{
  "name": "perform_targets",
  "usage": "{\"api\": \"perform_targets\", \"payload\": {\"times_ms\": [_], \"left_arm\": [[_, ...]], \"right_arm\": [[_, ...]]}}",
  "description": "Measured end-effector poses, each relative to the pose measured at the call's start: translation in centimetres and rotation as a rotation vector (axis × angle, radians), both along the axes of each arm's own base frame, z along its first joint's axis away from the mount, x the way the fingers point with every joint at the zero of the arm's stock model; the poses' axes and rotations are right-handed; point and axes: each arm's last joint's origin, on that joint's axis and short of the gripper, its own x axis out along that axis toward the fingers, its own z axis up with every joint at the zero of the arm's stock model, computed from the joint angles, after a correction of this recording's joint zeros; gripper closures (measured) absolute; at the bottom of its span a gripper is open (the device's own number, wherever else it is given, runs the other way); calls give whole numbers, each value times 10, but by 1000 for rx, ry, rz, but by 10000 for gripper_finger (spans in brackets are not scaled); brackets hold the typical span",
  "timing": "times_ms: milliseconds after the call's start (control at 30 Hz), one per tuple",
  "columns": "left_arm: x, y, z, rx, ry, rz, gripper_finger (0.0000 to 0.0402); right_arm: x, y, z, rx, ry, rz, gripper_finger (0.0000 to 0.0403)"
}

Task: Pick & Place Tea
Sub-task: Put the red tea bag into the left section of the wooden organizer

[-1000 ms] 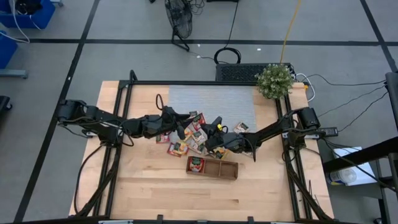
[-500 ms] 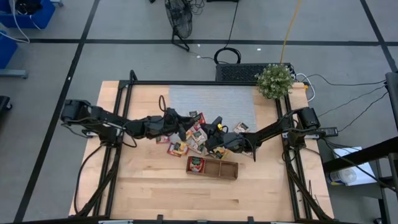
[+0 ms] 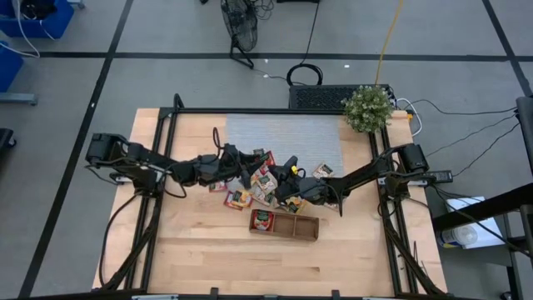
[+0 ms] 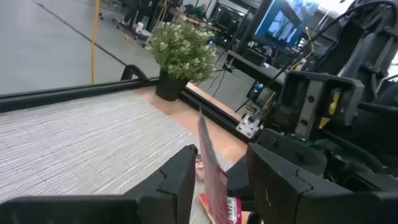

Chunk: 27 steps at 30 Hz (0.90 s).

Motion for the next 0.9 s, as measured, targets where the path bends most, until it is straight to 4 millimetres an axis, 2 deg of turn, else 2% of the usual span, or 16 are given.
{"api": "perform_targets", "payload": {"times_ms": [167,233,333,367,567,767,900], "left_arm": [[0,2,0,-6,3,-35,273],[0,3,0,5,7,-50,306],[0,5,-1,55,28,-57,379],[0,5,-1,82,38,-59,388],[-1,-2,3,364,114,-114,398],[-4,-32,11,665,134,-258,399],[-11,-52,12,732,132,-429,400]], "right_arm": [[0,0,0,0,0,0,401],[0,0,0,0,0,0,401],[0,0,0,15,-10,-4,401],[0,0,0,34,-23,-7,400],[-1,0,0,227,-151,-63,373],[-13,2,-8,286,-178,-139,340],[-29,1,-4,327,-217,-159,334]]}}
